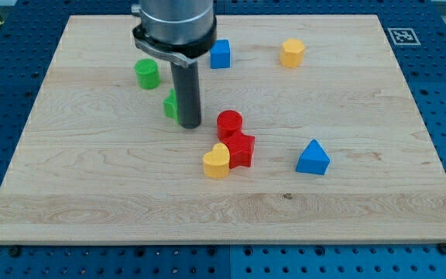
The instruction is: Move the blue triangle towards yellow hexagon
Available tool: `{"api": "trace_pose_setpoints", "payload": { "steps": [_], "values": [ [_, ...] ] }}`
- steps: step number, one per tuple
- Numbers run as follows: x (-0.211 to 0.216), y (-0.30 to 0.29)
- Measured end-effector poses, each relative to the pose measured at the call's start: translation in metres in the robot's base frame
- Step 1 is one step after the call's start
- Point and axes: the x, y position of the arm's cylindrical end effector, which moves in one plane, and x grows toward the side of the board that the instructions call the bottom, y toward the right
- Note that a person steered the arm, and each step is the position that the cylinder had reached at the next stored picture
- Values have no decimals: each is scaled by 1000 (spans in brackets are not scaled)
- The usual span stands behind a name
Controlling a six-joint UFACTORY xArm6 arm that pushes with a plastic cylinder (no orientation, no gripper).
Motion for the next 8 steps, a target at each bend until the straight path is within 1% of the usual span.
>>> {"api": "trace_pose_setpoints", "payload": {
  "steps": [2, 3, 5, 6, 7, 8],
  "values": [
    [-34, -29],
    [-32, 16],
    [-24, 163],
    [27, 225],
    [76, 267],
    [114, 266]
  ]
}}
